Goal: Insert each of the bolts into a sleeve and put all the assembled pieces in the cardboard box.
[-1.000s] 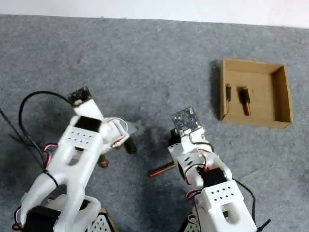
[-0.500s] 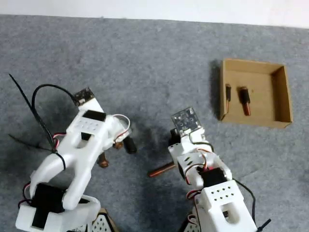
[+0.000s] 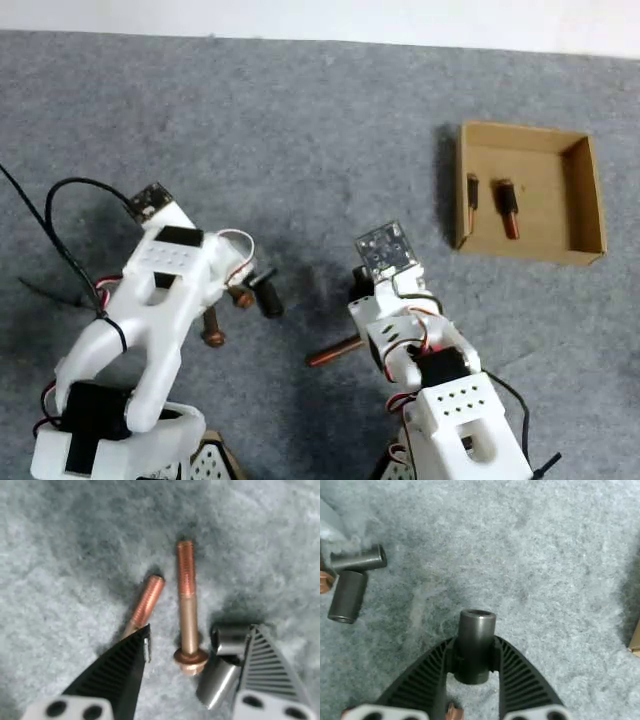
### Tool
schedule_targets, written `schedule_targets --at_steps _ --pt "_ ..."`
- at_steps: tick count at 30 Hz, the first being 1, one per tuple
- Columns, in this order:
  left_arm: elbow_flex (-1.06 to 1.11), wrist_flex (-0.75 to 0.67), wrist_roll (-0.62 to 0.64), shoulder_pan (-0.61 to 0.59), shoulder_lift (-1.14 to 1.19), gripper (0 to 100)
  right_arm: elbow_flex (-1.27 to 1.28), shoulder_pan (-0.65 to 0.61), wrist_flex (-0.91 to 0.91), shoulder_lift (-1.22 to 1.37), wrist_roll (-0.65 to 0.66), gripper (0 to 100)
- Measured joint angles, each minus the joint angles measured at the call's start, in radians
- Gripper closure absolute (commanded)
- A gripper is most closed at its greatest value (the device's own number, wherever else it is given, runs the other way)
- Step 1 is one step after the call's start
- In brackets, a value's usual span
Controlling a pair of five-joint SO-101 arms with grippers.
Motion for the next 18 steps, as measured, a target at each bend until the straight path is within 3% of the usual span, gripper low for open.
schedule_targets --at_steps 7,18 --pt "0.049 -0.097 0.009 0.003 0.000 72 0.000 0.000 0.000 0.000 0.000 99.0" --pt "-0.061 -0.072 0.012 0.005 0.181 72 0.000 0.000 0.000 0.000 0.000 98.9"
